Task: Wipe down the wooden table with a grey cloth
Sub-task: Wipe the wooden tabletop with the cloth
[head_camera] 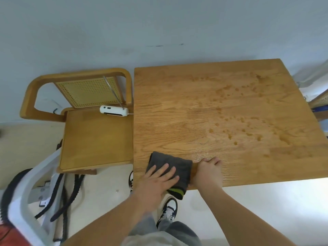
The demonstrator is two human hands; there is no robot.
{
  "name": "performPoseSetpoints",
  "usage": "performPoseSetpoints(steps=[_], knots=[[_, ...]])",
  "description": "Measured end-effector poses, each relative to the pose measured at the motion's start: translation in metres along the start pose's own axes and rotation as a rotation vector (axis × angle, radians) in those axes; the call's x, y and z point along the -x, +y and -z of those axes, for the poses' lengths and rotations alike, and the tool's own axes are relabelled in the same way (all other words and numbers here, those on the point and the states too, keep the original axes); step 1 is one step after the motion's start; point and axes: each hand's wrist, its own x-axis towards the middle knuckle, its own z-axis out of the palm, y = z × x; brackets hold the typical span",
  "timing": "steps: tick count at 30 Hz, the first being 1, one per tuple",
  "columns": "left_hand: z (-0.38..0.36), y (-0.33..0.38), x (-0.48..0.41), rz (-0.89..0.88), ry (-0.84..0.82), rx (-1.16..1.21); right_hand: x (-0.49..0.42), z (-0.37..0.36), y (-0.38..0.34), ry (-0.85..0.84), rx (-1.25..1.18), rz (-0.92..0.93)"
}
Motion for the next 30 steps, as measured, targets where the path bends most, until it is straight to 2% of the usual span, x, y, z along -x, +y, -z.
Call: performPoseSetpoints(steps=[2, 3, 6, 8, 11, 13, 15, 17, 20, 22, 24, 27, 29, 30], knots=[[0.009, -0.036, -0.002, -0.037, 0.022, -0.044, 0.001, 0.001, 0.002, -0.034, -0.001, 0.005], [0.013, -0.051, -0.002, 0.034, 0.044, -0.040, 0.002, 0.001, 0.004, -0.048, -0.007, 0.008], [0.021, -0.049, -0.004, 0.427, 0.164, 0.141, 0.004, 0.000, 0.006, -0.056, 0.001, 0.017], [0.015, -0.017, -0.009, 0.493, 0.174, 0.159, 0.006, 0.002, 0.005, -0.075, -0.001, 0.008], [0.002, 0.010, 0.000, 0.266, 0.055, 0.078, 0.008, 0.015, 0.005, -0.095, 0.123, 0.068], [0.009, -0.008, 0.006, 0.077, -0.041, 0.064, 0.012, 0.026, 0.006, -0.106, 0.204, 0.146], [0.026, -0.037, 0.001, -0.028, -0.144, -0.008, 0.015, 0.036, 0.010, -0.133, 0.181, 0.163], [0.037, -0.056, -0.009, 0.052, -0.127, -0.016, 0.012, 0.049, 0.016, -0.122, 0.097, 0.142], [0.037, -0.039, -0.026, 0.377, 0.122, 0.175, 0.001, 0.069, 0.022, -0.045, -0.041, 0.112], [0.031, -0.016, -0.034, 0.440, 0.166, 0.234, -0.008, 0.078, 0.017, 0.001, -0.153, 0.113], [0.027, -0.013, -0.036, 0.300, 0.108, 0.186, -0.015, 0.083, 0.008, 0.026, -0.286, 0.136], [0.045, -0.065, -0.039, 0.009, -0.031, 0.060, -0.024, 0.088, -0.010, 0.095, -0.485, 0.209], [0.064, -0.105, -0.054, -0.048, -0.081, -0.014, -0.032, 0.094, -0.024, 0.114, -0.541, 0.254], [0.072, -0.117, -0.064, -0.005, -0.074, -0.020, -0.036, 0.096, -0.030, 0.125, -0.555, 0.270]])
